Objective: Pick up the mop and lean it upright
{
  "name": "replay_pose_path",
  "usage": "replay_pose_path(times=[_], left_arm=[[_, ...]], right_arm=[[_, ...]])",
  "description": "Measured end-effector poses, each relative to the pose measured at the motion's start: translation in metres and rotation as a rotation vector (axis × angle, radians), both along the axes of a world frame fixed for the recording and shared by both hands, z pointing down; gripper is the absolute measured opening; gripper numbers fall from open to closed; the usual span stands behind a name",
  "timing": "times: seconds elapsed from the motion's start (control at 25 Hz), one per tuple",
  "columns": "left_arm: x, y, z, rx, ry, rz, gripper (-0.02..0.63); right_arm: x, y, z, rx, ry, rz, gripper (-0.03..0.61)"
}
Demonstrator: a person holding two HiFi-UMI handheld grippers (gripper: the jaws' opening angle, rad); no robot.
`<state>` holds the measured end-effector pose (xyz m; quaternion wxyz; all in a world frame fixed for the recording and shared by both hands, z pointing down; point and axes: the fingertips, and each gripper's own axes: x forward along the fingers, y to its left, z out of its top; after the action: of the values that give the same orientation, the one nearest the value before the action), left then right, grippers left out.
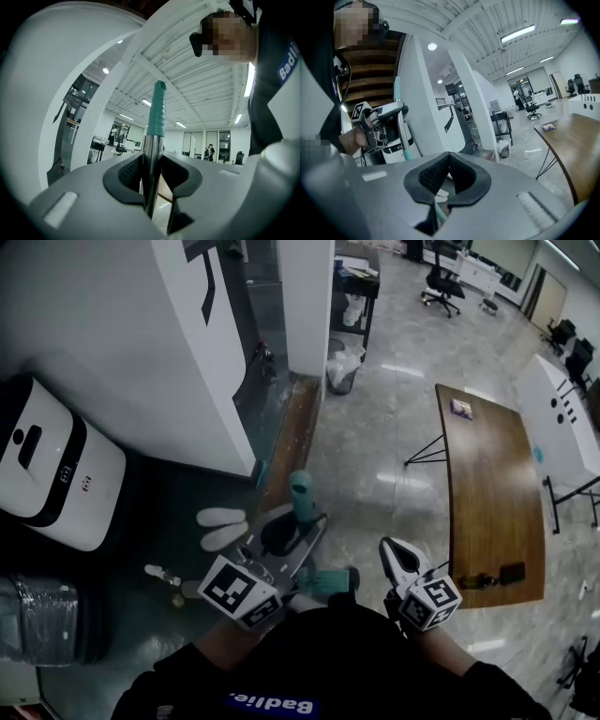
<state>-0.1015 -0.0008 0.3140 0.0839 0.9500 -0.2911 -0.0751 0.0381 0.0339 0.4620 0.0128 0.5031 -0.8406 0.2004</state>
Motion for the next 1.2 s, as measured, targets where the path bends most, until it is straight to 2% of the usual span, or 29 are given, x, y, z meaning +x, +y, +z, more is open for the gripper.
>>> replay_pose_path(times=[0.16,0.28,0.48,0.6,0.92,1.2], left_arm=[[0.006,-0.044,-0.023,0.012,-0.02,-0.064,0.115],[0.016,-0.08,-0.042,0.047,-0.038,-0.102,0.112],[0.034,-0.138,-0.074,0.113,-0.059,-0.179,0.11],[0.044,-0.178,-0.09,0.156,-0.058,-0.195,0.11],[0.06,-0.29,-0.113,0.23,-0.027,-0.156,0.11],[0.062,-0.399,-0.101,0.219,0.022,-0.031,0.11]], right_arm=[[0.013,-0.056,-0.015,0.036,-0.084,-0.054,0.005],[0.034,-0.102,-0.022,0.072,-0.105,-0.086,0.005],[0.075,-0.153,-0.011,0.048,-0.109,-0.114,0.005],[0.094,-0.181,-0.001,0.024,-0.095,-0.101,0.005],[0.105,-0.259,0.008,0.0,-0.047,-0.072,0.005],[0.11,-0.353,-0.009,0.009,0.016,0.037,0.005]])
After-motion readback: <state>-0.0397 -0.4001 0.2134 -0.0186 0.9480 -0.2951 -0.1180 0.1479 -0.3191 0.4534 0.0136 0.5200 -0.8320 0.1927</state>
